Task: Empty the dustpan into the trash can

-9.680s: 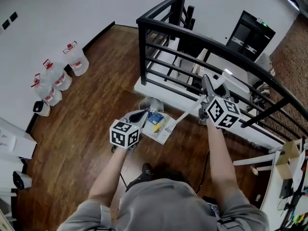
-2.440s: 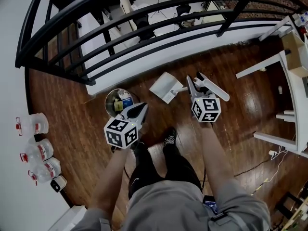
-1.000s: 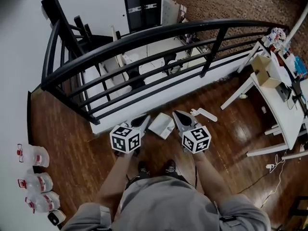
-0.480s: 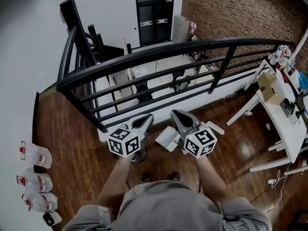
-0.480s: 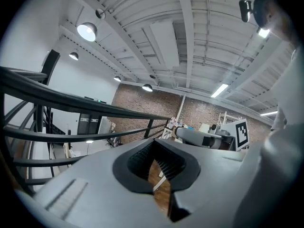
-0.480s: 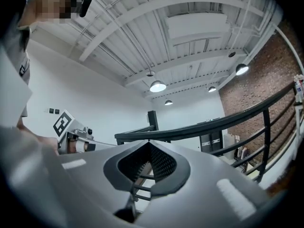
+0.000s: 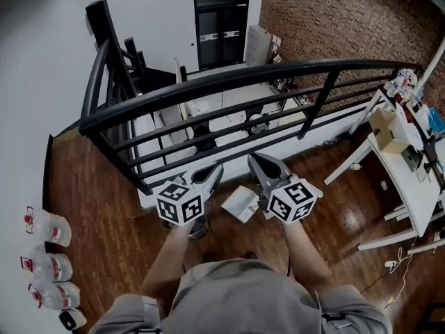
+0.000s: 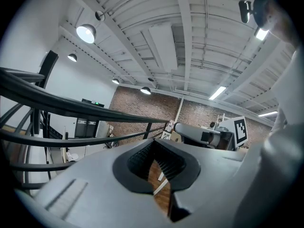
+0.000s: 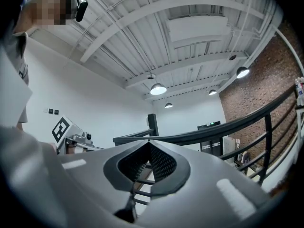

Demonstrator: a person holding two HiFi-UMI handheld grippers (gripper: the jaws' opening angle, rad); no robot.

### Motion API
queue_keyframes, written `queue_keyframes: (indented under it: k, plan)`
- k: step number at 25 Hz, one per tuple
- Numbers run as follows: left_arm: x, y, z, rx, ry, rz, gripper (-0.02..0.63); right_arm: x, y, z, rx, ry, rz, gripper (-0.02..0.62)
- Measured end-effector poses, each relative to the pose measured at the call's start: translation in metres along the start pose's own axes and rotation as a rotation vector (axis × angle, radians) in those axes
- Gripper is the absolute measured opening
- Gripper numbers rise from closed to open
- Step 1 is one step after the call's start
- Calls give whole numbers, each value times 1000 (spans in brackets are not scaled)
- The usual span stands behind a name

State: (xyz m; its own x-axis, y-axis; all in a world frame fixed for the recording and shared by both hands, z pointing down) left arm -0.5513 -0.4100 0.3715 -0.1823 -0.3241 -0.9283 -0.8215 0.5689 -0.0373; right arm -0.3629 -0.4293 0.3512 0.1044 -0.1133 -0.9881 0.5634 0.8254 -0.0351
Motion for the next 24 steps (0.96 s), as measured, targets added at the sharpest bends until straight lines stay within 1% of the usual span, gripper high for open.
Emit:
queue_keyframes:
  k: [16, 24]
  plan:
    - [6, -10, -10, -12, -5, 4, 5, 11, -10, 4, 4, 6, 24, 0]
    - [4, -15, -11, -14, 0, 0, 5, 9, -12, 6, 23, 10, 17, 0]
Point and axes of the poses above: the fingertips, and each gripper's own axes: y backward along the fingers, z to its right, x out of its top, the point moved 8 cm from there along y, backward along the fingers, and after that the axes turned 15 degrees about -x, right-handed, at the moved point
